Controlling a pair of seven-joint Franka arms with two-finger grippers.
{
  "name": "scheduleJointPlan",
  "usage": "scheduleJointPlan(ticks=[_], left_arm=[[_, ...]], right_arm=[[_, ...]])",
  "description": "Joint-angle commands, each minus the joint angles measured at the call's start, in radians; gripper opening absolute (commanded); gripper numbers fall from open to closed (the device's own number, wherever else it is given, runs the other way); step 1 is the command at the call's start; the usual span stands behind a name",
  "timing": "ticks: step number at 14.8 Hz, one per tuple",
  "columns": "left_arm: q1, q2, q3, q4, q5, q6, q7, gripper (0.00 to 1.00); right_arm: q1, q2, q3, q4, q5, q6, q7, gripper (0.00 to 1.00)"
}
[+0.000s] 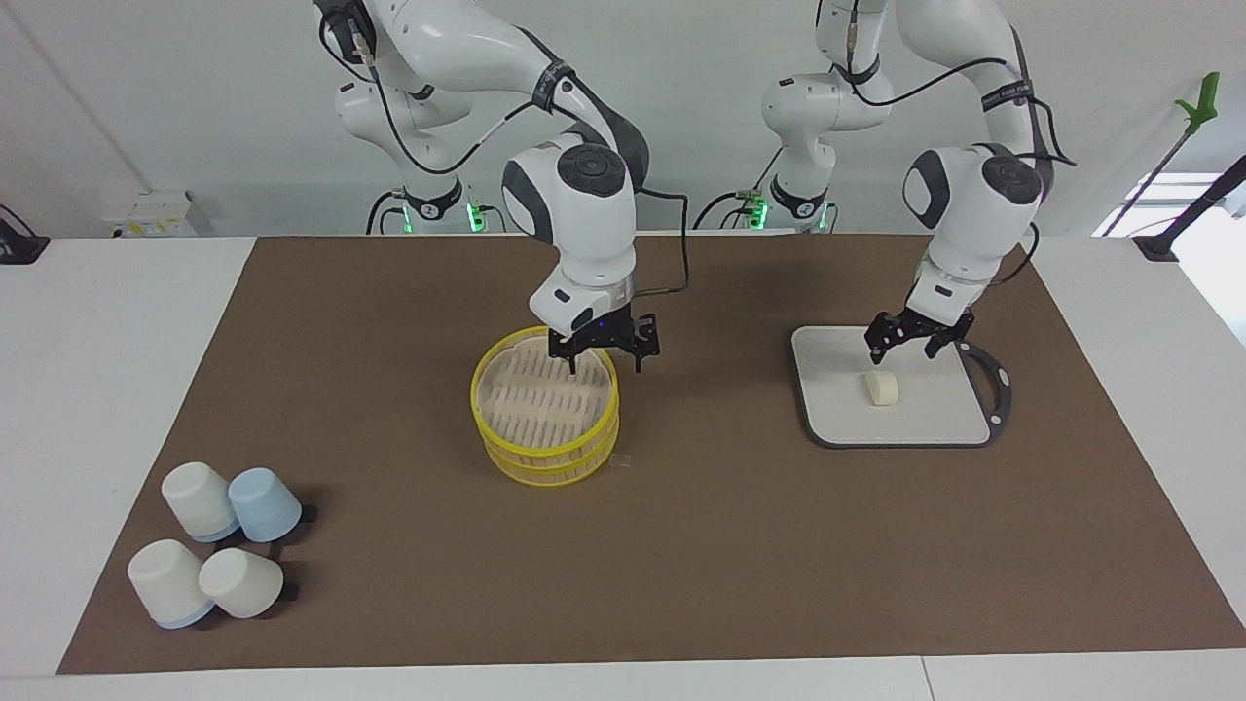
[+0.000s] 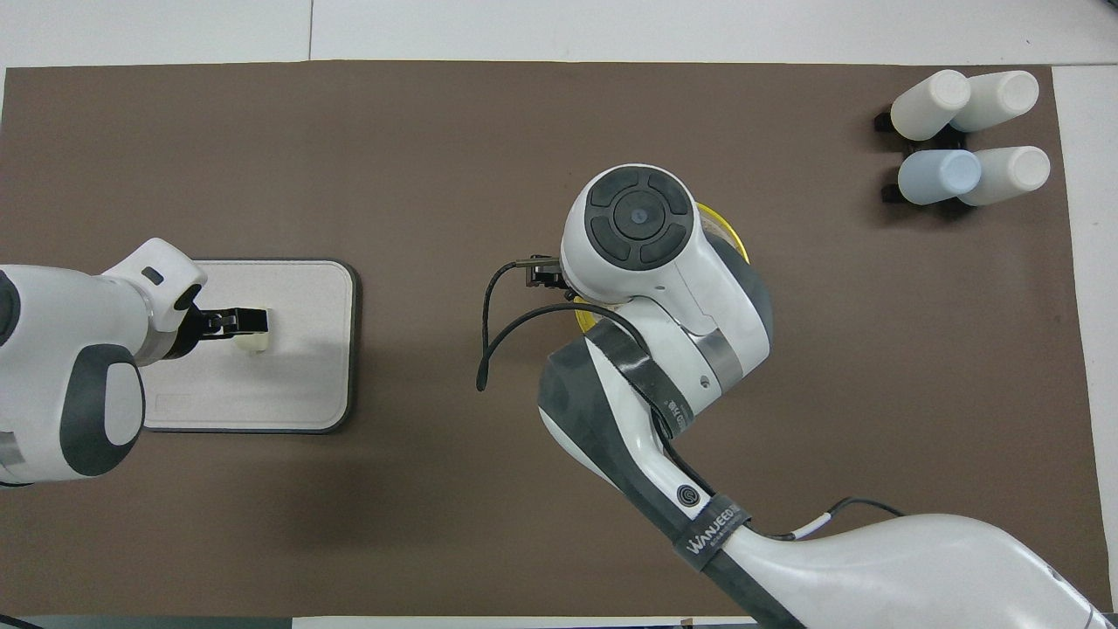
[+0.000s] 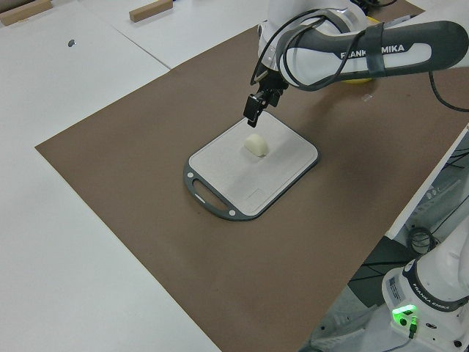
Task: Place bun in steamer
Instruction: 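Grasp the steamer lid with the right gripper while the left gripper grasps the bun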
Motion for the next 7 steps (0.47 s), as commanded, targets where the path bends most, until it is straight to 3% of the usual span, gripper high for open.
scheduleJointPlan(ticks=[1, 3, 4, 5, 6, 7], left_arm=[[-0.024, 0.034, 0.004, -0.037, -0.015, 0.096, 0.009, 1.0], [-0.025, 0.034, 0.005, -0.056, -0.015, 0.102, 0.012, 1.0], [-0.027, 0.034, 0.004, -0.06, -0.015, 0.108, 0.012, 1.0], [-0.028, 0.039, 0.004, -0.063, -0.015, 0.121, 0.013, 1.0], [-0.028, 0.05, 0.004, -0.065, -0.015, 0.136, 0.015, 1.0], [-0.028, 0.053, 0.004, -0.069, -0.015, 0.142, 0.026, 0.94]], right_arm=[[-0.007, -0.084, 0.005, -0.164, -0.012, 0.095, 0.003, 1.0], [-0.006, -0.098, 0.005, -0.207, -0.012, 0.132, 0.0, 0.98], [-0.007, -0.1, 0.005, -0.211, -0.012, 0.135, -0.003, 0.83], [-0.007, -0.1, 0.005, -0.212, -0.012, 0.135, -0.003, 0.6], [-0.007, -0.1, 0.005, -0.212, -0.012, 0.134, -0.003, 0.31], [-0.007, -0.1, 0.006, -0.212, -0.006, 0.132, -0.003, 0.05]])
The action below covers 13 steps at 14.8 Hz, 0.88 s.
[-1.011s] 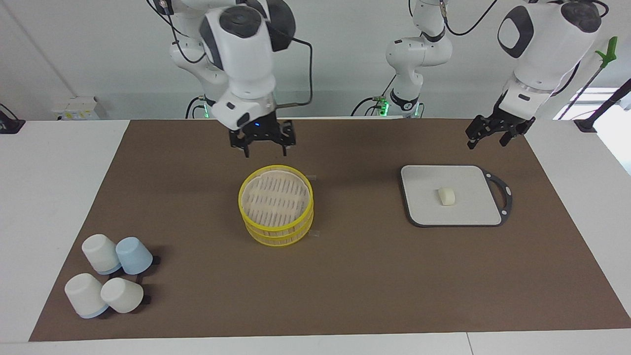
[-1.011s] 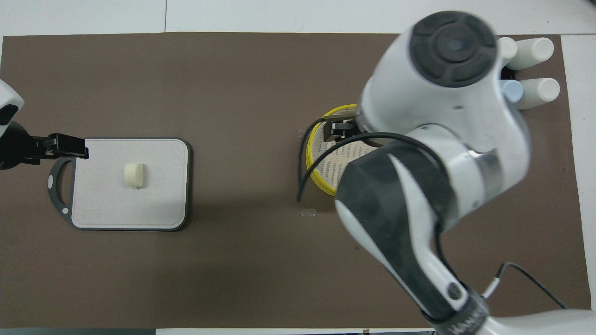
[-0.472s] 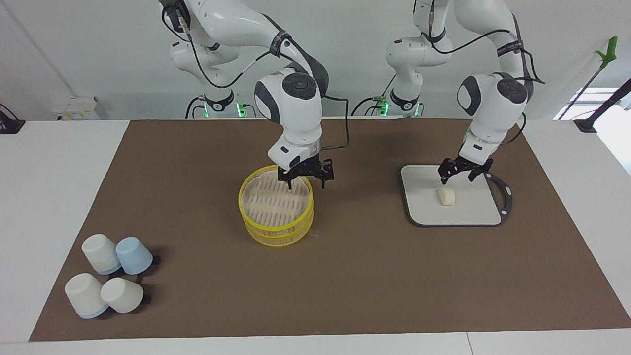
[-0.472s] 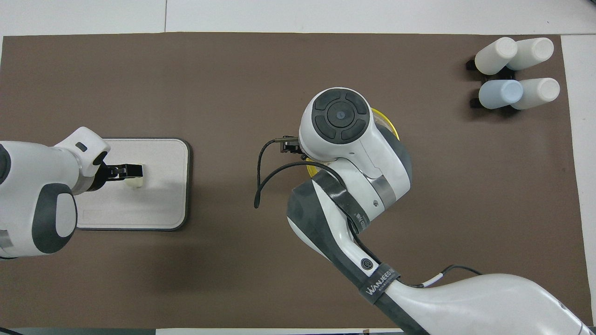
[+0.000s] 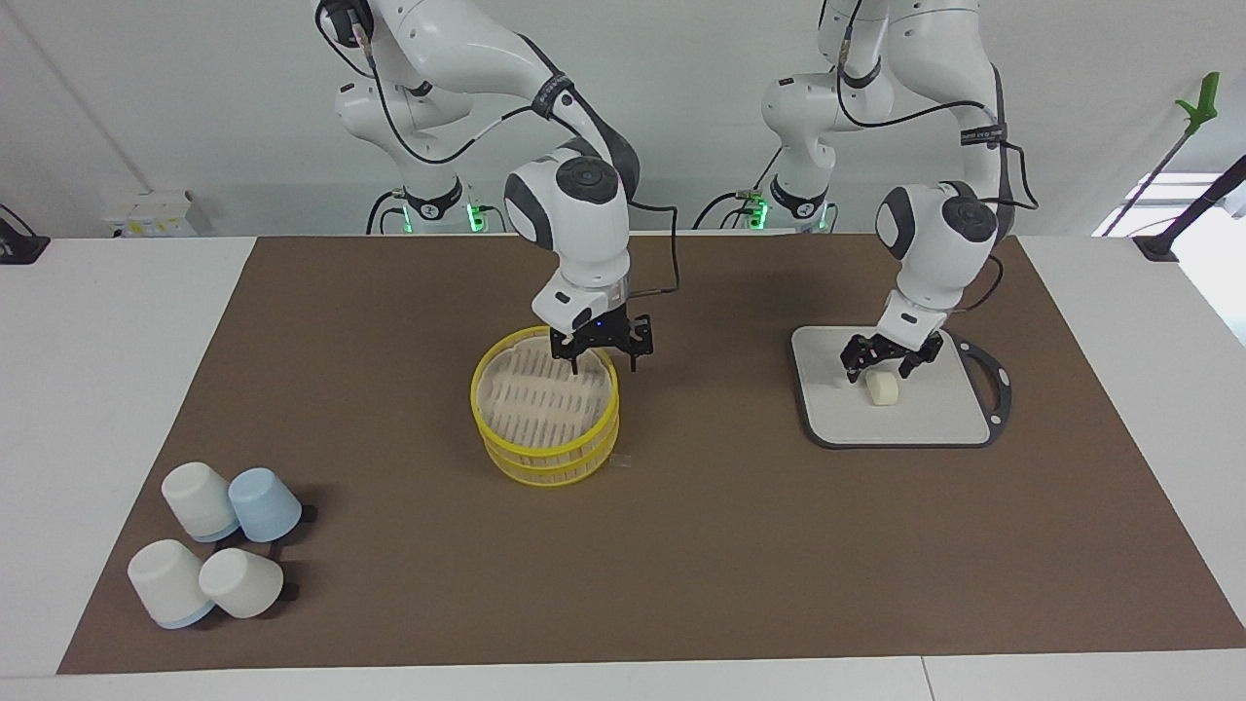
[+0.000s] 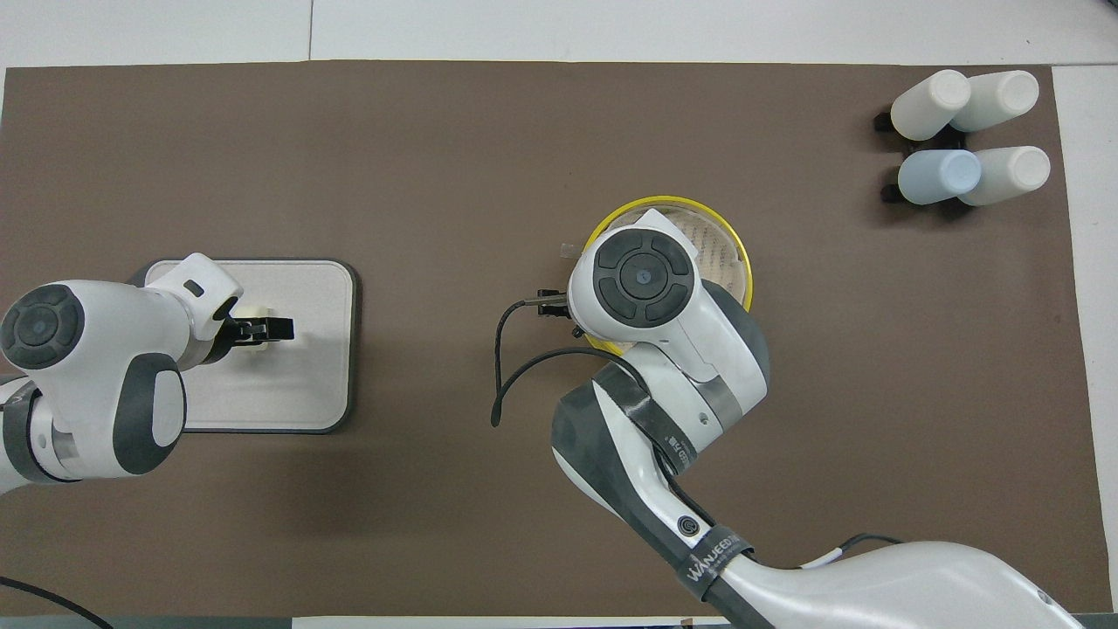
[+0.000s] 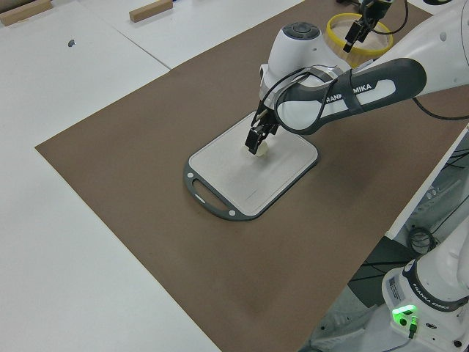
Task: Place bun in steamer
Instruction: 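Grasp the steamer lid with the right gripper while the left gripper grasps the bun, then lift the lid aside with the right gripper while the left gripper lifts the bun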
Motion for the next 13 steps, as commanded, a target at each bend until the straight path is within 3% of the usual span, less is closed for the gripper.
scheduleJointPlan(ticks=[1, 5, 6, 8, 11, 13], left_arm=[[-0.012, 0.0, 0.009, -0.03, -0.015, 0.044, 0.04, 0.91], [-0.012, 0.003, 0.011, -0.03, -0.015, 0.049, 0.045, 0.52], [-0.011, 0.004, 0.011, -0.03, -0.015, 0.054, 0.046, 0.47], [-0.012, 0.004, 0.009, -0.028, -0.015, 0.054, 0.042, 0.45], [-0.009, 0.013, 0.011, -0.018, -0.015, 0.055, 0.042, 0.31], [-0.011, 0.017, 0.009, -0.007, -0.015, 0.055, 0.036, 0.31]], right_arm=[[-0.007, -0.032, 0.005, -0.04, -0.004, 0.018, -0.004, 0.0], [-0.007, -0.03, 0.005, -0.037, -0.003, 0.022, -0.006, 0.0], [-0.007, -0.03, 0.005, -0.036, -0.003, 0.02, -0.012, 0.0], [-0.009, -0.026, 0.003, -0.01, -0.001, -0.006, -0.055, 0.0], [-0.026, -0.008, 0.002, 0.133, -0.003, -0.171, -0.124, 0.0], [-0.062, -0.009, -0.003, 0.167, -0.003, -0.222, -0.185, 0.0]])
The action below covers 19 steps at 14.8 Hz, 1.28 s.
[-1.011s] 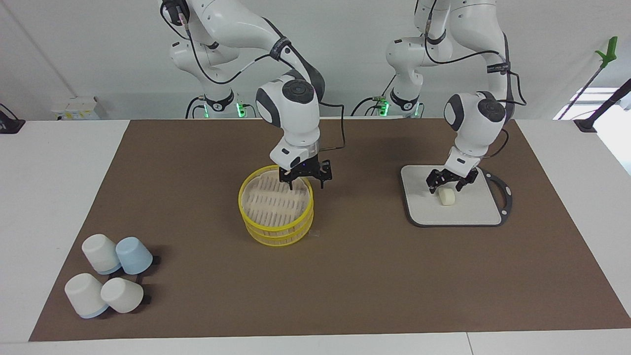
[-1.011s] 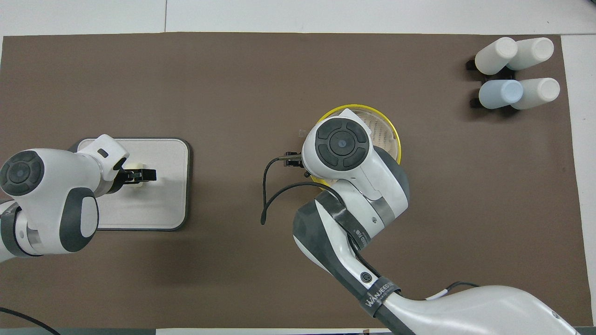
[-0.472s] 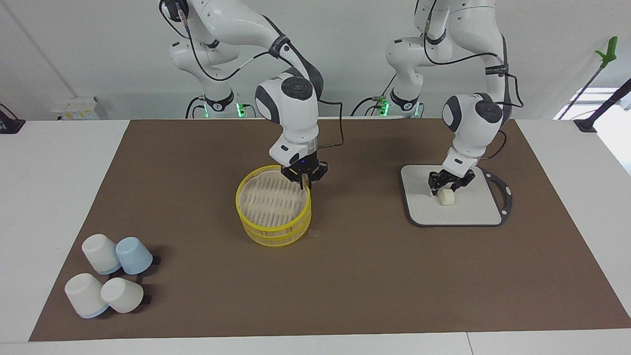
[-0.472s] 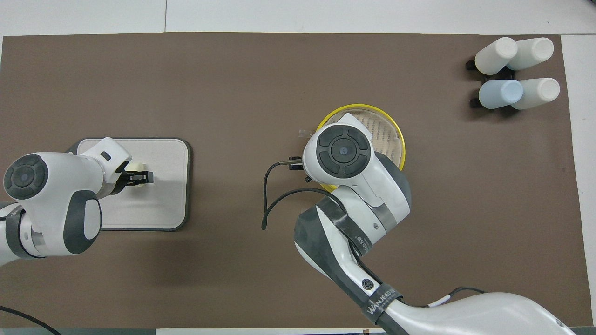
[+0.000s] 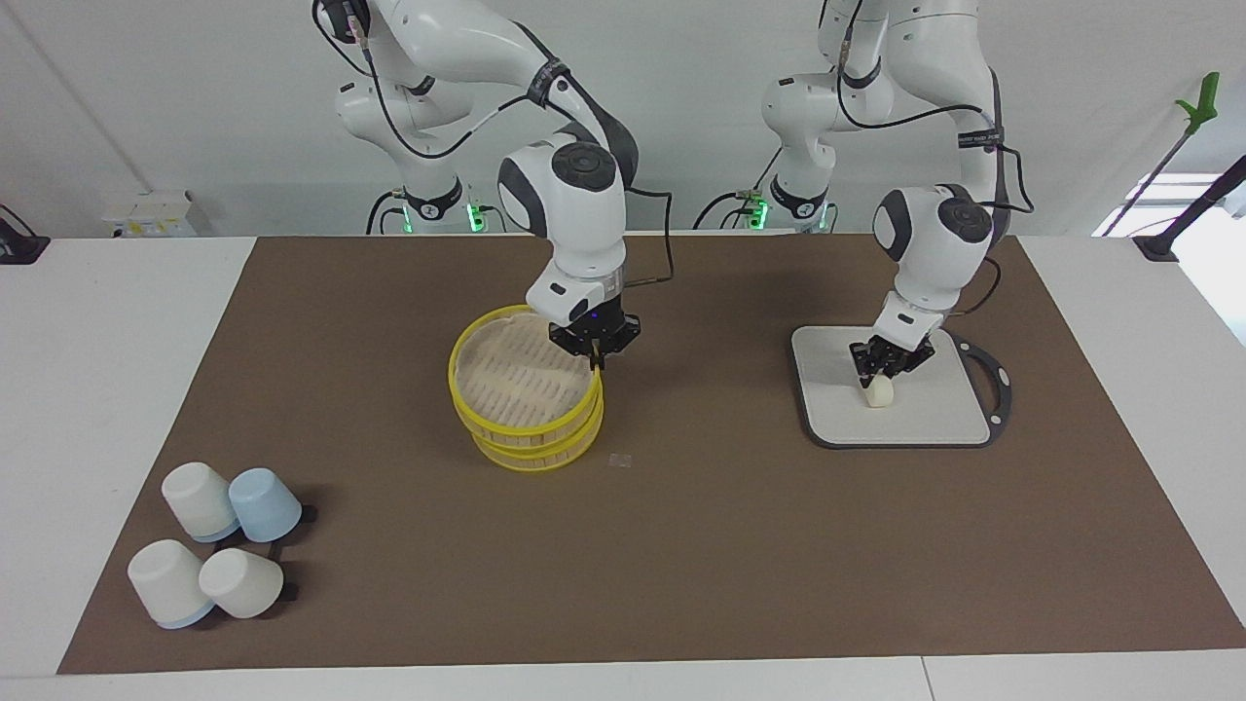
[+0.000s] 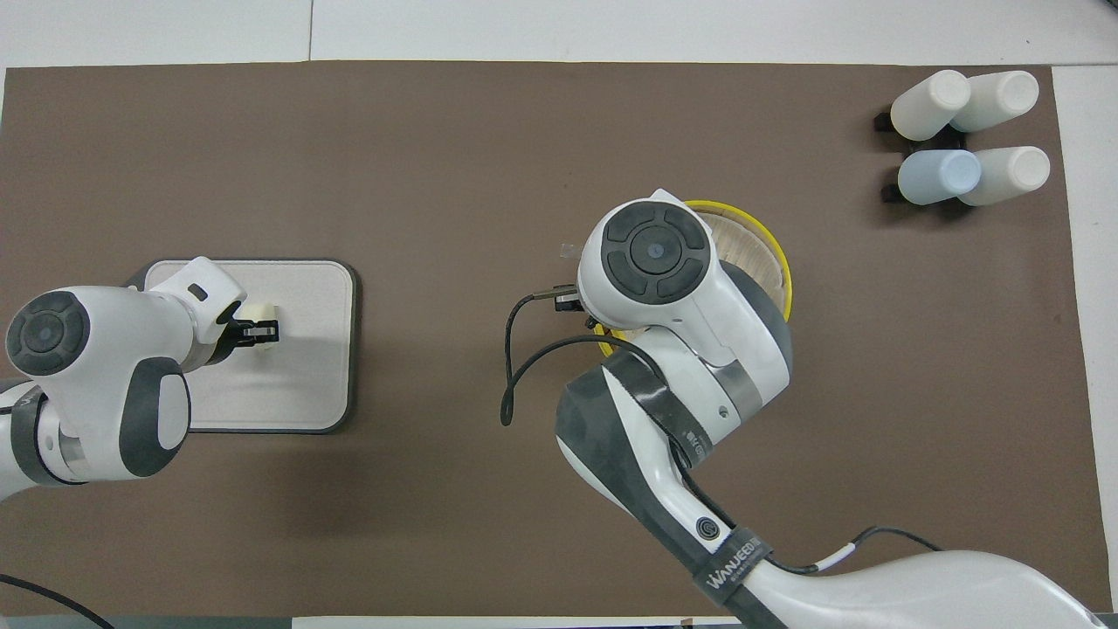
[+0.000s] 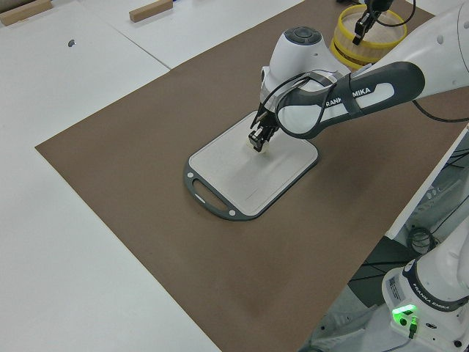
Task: Place bun in steamer
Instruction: 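Lift the lid aside with the right gripper while the left gripper lifts the bun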
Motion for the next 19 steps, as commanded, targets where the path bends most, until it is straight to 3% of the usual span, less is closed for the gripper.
scheduleJointPlan(ticks=[1, 4, 6, 8, 10, 14, 16, 18, 19], left_arm=[[-0.011, 0.013, 0.009, 0.016, -0.015, 0.016, 0.01, 0.31], [-0.023, 0.027, 0.006, 0.089, -0.015, -0.043, -0.034, 0.31], [-0.078, 0.042, 0.007, 0.228, -0.015, -0.196, -0.118, 0.31], [-0.163, 0.103, 0.007, 0.429, -0.015, -0.374, -0.265, 0.31], [-0.249, 0.148, 0.007, 0.566, -0.014, -0.473, -0.405, 0.31], [-0.458, 0.201, 0.007, 0.697, -0.014, -0.476, -0.692, 0.31], [-0.547, 0.221, 0.007, 0.718, -0.015, -0.466, -0.776, 0.31], [-0.624, 0.29, 0.006, 0.788, -0.011, -0.446, -0.859, 0.31], [-0.682, 0.368, 0.01, 0.865, 0.0, -0.447, -0.917, 0.31]], right_arm=[[-0.066, -0.008, 0.006, 0.066, -0.002, -0.089, -0.092, 0.0], [-0.121, -0.06, 0.006, 0.066, 0.004, -0.149, -0.21, 0.0], [-0.184, -0.095, 0.006, 0.06, 0.036, -0.191, -0.326, 0.0], [-0.271, -0.146, 0.006, 0.052, 0.065, -0.258, -0.464, 0.0], [-0.359, -0.198, 0.006, 0.046, 0.094, -0.342, -0.619, 0.0], [-0.557, -0.266, 0.004, 0.009, 0.13, -0.433, -0.901, 0.0], [-0.603, -0.275, 0.003, 0.002, 0.13, -0.456, -0.971, 0.0], [-0.629, -0.292, 0.001, -0.038, 0.13, -0.449, -0.985, 0.0], [-0.629, -0.302, 0.001, -0.06, 0.13, -0.441, -0.983, 0.0]])
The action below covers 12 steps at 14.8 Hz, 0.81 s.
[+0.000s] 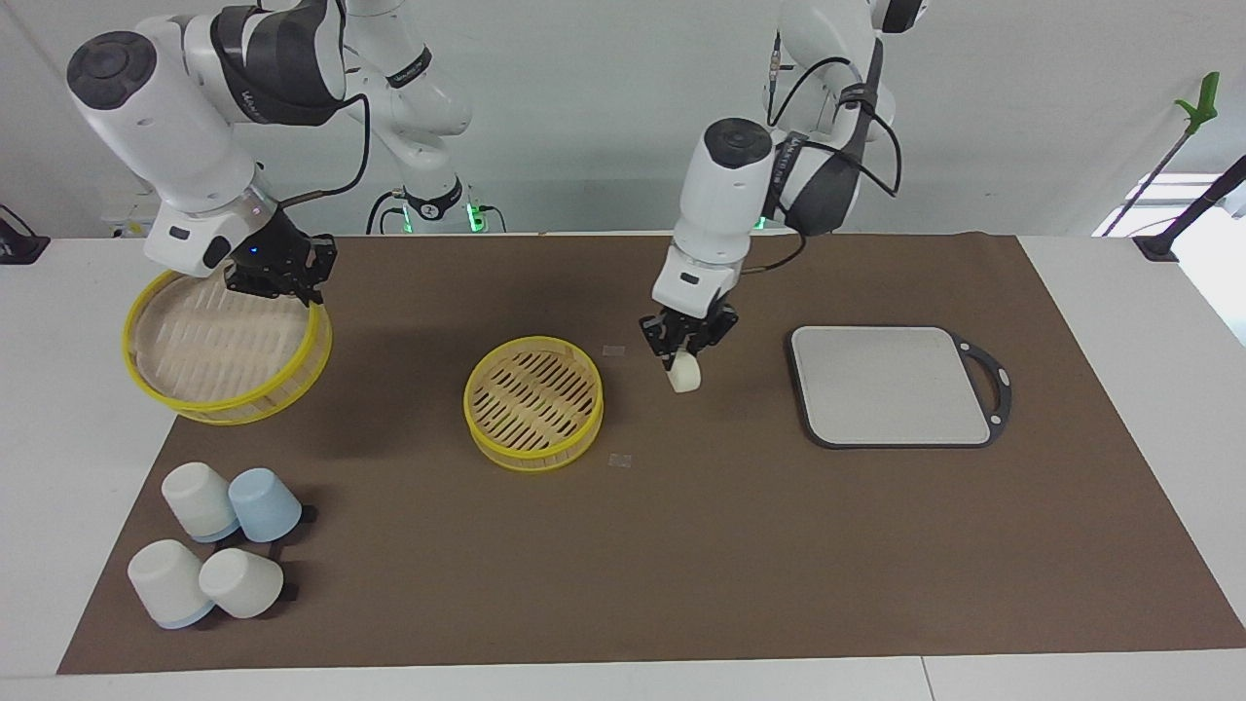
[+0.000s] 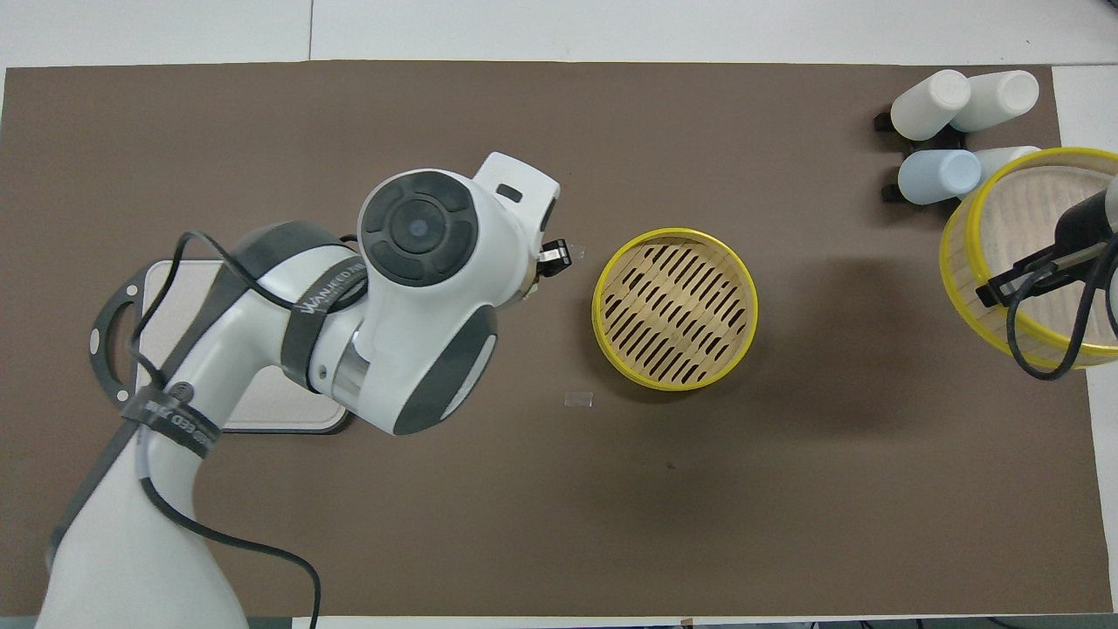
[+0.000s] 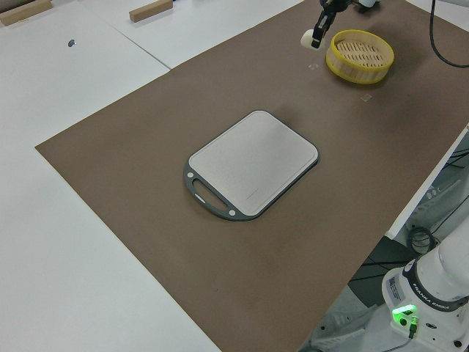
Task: Place bun in steamer
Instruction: 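Carry the bun over the open steamer and lower it with the left gripper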
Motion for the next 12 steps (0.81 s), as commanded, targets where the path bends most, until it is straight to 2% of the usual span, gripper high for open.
scheduleJointPlan(ticks=[1, 2, 5, 10, 12], left_arm=[[-0.125, 0.207, 0.024, 0.209, 0.036, -0.002, -0.133, 0.31], [-0.148, 0.251, 0.023, 0.238, 0.075, 0.008, -0.179, 0.31], [-0.217, 0.313, 0.026, 0.237, 0.112, 0.096, -0.245, 0.31], [-0.271, 0.381, 0.029, 0.239, 0.204, 0.157, -0.343, 0.32], [-0.273, 0.381, 0.029, 0.237, 0.215, 0.15, -0.347, 0.37]], right_arm=[[-0.011, -0.053, 0.012, -0.079, 0.019, 0.02, -0.013, 0.0], [-0.009, -0.058, 0.012, -0.081, 0.019, 0.023, -0.007, 0.0], [-0.008, -0.07, 0.012, -0.112, 0.019, 0.046, -0.007, 0.0], [-0.002, -0.073, 0.012, -0.119, 0.019, 0.054, -0.005, 0.0], [-0.002, -0.073, 0.014, -0.119, 0.019, 0.054, -0.005, 0.0]])
